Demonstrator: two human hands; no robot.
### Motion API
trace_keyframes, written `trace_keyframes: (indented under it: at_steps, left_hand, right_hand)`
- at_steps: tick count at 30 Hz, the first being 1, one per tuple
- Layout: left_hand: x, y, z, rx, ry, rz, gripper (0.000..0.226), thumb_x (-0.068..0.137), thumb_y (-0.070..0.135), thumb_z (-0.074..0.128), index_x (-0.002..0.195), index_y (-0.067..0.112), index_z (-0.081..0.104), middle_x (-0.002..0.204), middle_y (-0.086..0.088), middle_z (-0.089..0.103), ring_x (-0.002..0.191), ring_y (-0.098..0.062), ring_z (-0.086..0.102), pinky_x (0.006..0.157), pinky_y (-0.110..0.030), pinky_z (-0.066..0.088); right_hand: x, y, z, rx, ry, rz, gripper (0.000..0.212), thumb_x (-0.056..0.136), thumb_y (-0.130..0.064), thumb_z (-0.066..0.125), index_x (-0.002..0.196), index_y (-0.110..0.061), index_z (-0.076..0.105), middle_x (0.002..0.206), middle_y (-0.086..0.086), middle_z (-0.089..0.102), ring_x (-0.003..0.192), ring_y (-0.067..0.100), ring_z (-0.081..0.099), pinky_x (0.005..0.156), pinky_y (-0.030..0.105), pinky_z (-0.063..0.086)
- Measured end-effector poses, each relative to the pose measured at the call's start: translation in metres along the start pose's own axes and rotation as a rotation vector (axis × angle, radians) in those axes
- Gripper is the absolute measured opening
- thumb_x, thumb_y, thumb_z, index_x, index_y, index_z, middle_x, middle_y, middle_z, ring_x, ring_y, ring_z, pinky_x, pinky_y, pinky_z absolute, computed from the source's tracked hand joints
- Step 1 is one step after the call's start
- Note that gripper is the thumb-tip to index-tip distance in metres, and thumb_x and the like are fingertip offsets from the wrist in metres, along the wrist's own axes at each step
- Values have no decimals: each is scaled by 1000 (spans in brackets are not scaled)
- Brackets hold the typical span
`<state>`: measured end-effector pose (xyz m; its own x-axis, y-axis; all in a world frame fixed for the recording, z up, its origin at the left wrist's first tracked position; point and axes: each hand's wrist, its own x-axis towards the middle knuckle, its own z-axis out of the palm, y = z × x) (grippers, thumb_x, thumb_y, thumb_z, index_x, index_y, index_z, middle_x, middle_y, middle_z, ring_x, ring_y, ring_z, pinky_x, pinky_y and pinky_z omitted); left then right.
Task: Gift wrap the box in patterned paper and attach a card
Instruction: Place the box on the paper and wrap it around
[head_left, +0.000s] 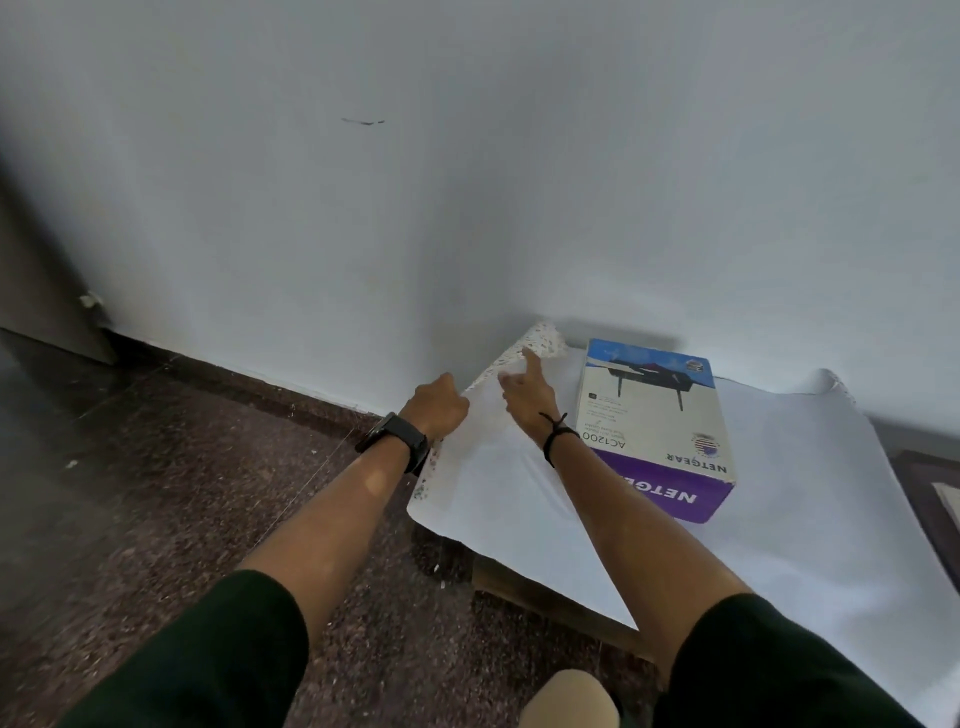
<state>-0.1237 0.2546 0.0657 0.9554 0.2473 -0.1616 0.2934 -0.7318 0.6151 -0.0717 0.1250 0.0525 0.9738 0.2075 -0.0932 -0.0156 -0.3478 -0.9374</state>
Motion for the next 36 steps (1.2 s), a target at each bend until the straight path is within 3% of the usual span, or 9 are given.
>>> trace_keyframes:
  at_steps: [4, 10, 13, 18, 22, 25, 29, 33, 36]
  left_hand:
    - [-8, -16, 2, -121, 13, -87, 13, 97, 21, 40, 95, 10, 37, 102, -14, 47, 83, -25, 42, 68, -29, 31]
    - [-20, -36, 9, -211, 29, -139, 12, 92, 10, 42, 97, 4, 51, 91, -15, 52, 84, -28, 45, 69, -32, 35]
    - [-16, -48, 7, -243, 64, -159, 30, 93, 5, 41, 118, -5, 55, 115, -24, 58, 102, -38, 56, 83, -38, 45]
    - [-12, -61, 6, -326, 91, -136, 12, 93, 9, 47, 94, 2, 58, 97, -14, 58, 89, -28, 55, 75, -28, 41]
    - [-16, -51, 2, -438, 50, -100, 15, 90, 10, 54, 101, 8, 64, 105, -11, 64, 95, -27, 60, 85, -35, 49]
    - [-22, -37, -3, -445, 7, -84, 12, 89, 14, 58, 97, 8, 64, 104, -12, 66, 97, -29, 63, 89, -40, 50]
    - [-35, -3, -6, -440, 11, 1, 15, 87, 15, 59, 96, 5, 64, 99, -9, 66, 98, -28, 63, 89, -41, 53]
    - [-49, 42, 1, -364, 56, 84, 20, 86, 12, 57, 100, 0, 64, 94, -10, 66, 89, -27, 65, 82, -39, 56]
    - [-60, 75, 16, -313, 65, 153, 13, 88, 14, 56, 96, 6, 62, 93, -8, 65, 75, -20, 65, 60, -26, 57]
  right_hand:
    - [-40, 45, -1, -329, -172, -23, 55, 99, -22, 43, 148, -12, 20, 146, 16, 38, 132, 31, 39, 106, 34, 32]
    - [-79, 108, 35, -792, -177, -41, 65, 100, -49, 22, 150, -24, -12, 158, 6, -14, 146, 25, -10, 115, 50, -5]
    - [-76, 118, 41, -818, -290, -7, 69, 98, -54, 19, 149, -23, -14, 158, 6, -17, 146, 24, -13, 115, 49, -8]
    - [-69, 122, 39, -841, -280, -81, 65, 99, -54, 20, 151, -25, -7, 158, 5, -15, 146, 23, -12, 116, 47, -6]
    - [-66, 127, 35, -903, -347, -76, 63, 99, -52, 19, 152, -25, -2, 159, 5, -10, 146, 25, -9, 116, 46, -5]
    - [-60, 117, 30, -771, -319, -78, 59, 100, -47, 26, 150, -17, 16, 157, 12, 14, 145, 28, 13, 118, 43, 12]
    - [-48, 73, 7, -395, -142, -61, 45, 101, -38, 32, 137, -13, 39, 132, 16, 49, 123, 33, 46, 102, 38, 36]
    - [-36, 23, -27, 229, -94, 131, 38, 101, -40, 32, 126, -15, 46, 117, 17, 54, 120, 35, 50, 99, 45, 42]
    - [-31, 0, -61, 329, -121, 181, 51, 99, -48, 32, 135, -13, 42, 124, 14, 52, 118, 30, 50, 98, 41, 41]
